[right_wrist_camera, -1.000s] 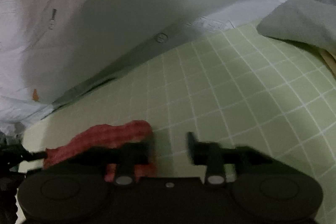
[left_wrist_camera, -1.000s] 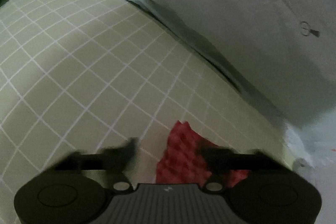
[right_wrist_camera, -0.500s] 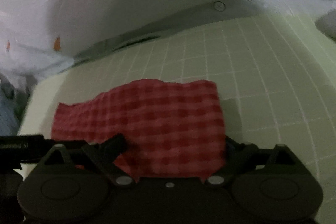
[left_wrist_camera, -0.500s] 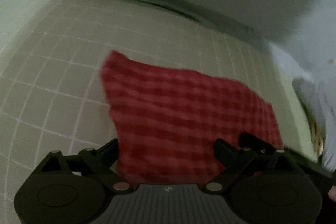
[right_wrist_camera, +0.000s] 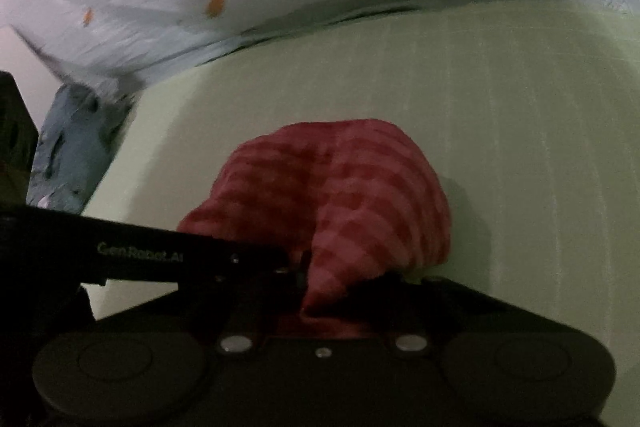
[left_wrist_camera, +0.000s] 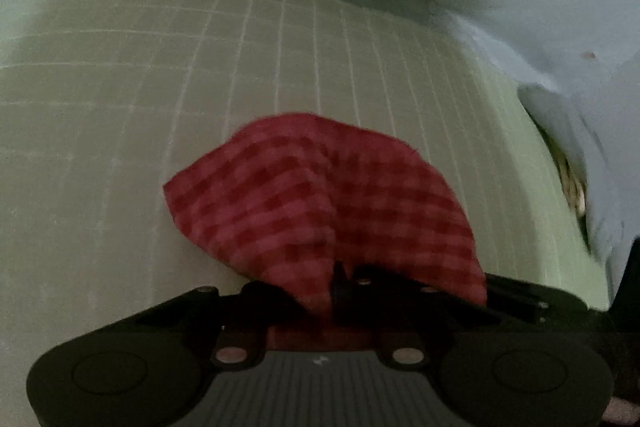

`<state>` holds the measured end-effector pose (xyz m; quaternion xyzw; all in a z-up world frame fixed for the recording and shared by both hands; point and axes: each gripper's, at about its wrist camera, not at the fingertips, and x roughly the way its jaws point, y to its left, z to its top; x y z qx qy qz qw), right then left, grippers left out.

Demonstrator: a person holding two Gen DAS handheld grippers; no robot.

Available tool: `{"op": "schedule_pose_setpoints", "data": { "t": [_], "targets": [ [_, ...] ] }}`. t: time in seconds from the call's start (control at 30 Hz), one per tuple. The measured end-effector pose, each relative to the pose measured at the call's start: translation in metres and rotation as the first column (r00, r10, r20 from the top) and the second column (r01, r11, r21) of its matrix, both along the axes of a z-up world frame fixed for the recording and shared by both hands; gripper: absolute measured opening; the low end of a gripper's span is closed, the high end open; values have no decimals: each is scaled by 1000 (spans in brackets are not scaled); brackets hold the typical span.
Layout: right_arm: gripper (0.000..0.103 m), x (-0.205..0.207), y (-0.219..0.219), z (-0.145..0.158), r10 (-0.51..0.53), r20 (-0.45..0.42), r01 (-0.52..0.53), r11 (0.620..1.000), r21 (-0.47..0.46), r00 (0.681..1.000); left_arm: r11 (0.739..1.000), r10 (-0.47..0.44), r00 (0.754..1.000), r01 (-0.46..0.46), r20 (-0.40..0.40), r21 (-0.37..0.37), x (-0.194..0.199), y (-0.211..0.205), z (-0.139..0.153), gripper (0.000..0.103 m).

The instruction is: Fold clothes

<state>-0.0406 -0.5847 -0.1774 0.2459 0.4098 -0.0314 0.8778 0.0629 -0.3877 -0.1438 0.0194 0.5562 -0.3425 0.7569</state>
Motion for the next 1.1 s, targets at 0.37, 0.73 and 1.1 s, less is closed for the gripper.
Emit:
{"op": "schedule_pose_setpoints", "data": {
  "t": [0.37,0.73,1.1],
  "targets": [
    [11,-71,96,54,63,29,-58,987,-152,998,993,-22,998,28,53,-115,-75,89,35,13],
    [11,-142,128,64,-141,-53,130,977,-170,989,972,-172,985,171,12,-161,-136,91,29,13],
    [11,-233,38,64,-332,34,333,938,-98,943,949,-268,957,282,113,-139,-202,-11,42,14]
  ]
}}
